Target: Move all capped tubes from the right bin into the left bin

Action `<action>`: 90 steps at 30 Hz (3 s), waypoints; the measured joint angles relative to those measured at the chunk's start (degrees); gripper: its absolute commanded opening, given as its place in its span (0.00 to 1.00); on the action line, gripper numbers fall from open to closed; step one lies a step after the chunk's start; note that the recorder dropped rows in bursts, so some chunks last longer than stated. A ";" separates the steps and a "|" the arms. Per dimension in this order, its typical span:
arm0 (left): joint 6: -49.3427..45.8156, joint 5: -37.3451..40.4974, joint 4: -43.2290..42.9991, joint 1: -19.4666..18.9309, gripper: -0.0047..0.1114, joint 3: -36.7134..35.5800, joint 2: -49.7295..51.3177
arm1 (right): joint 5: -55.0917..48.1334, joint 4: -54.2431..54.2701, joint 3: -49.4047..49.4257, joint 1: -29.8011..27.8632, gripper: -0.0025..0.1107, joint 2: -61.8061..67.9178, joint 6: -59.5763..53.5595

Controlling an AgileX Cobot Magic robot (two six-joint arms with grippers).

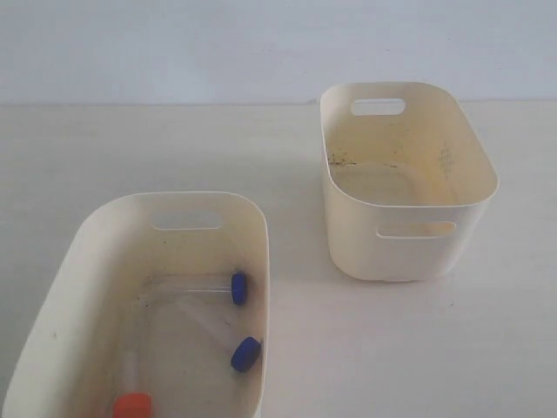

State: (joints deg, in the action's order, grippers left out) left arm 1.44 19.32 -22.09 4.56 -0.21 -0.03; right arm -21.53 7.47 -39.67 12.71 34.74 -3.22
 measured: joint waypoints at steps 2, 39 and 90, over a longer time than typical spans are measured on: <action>0.00 0.00 0.00 0.00 0.08 0.00 0.00 | 0.04 0.54 3.89 -4.31 0.02 -4.58 0.00; 0.00 0.00 0.00 0.00 0.08 0.00 0.00 | 1.99 2.60 39.71 -16.70 0.02 -34.48 -2.09; 0.00 0.00 0.00 0.00 0.08 0.00 0.00 | 1.77 -1.68 39.71 -16.70 0.02 -34.48 0.98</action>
State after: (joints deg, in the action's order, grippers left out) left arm 1.44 19.32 -22.09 4.56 -0.21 -0.03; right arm -19.77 5.78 0.03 -3.99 0.25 -2.24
